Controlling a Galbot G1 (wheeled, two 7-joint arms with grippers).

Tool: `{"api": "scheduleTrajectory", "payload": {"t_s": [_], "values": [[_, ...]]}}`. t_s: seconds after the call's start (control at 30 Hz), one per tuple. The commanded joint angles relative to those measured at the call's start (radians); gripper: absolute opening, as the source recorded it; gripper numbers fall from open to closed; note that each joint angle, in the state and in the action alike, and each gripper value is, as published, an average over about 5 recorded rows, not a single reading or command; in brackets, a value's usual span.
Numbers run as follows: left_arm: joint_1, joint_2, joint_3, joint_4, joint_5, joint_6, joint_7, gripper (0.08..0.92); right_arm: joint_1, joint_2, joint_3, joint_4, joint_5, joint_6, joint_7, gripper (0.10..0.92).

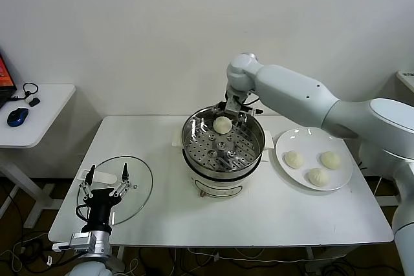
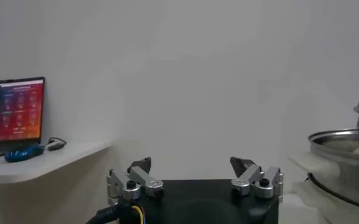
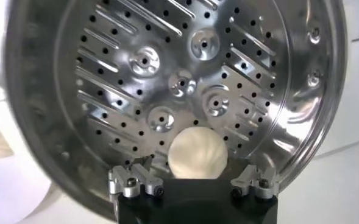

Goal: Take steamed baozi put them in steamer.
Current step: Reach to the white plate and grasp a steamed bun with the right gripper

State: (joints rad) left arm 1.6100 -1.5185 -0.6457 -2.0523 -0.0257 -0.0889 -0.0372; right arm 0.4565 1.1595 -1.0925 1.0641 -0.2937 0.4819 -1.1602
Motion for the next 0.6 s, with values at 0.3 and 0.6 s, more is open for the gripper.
{"api": "scheduleTrajectory", "payload": {"t_s": [0.3, 0.6], "values": [[-0.005, 0.0, 0.016, -0.015, 0.003, 0.004, 0.001, 0.823, 0.356, -0.325, -0.241, 0.121, 0.584, -0.289, -0.085, 0.823], [-0.006, -0.005, 0.029, -0.029, 0.002, 0.005, -0.001, 0.823, 0.355, -0.496, -0.326, 0.071, 0.626, -0.367, -0.098, 0.823]]}}
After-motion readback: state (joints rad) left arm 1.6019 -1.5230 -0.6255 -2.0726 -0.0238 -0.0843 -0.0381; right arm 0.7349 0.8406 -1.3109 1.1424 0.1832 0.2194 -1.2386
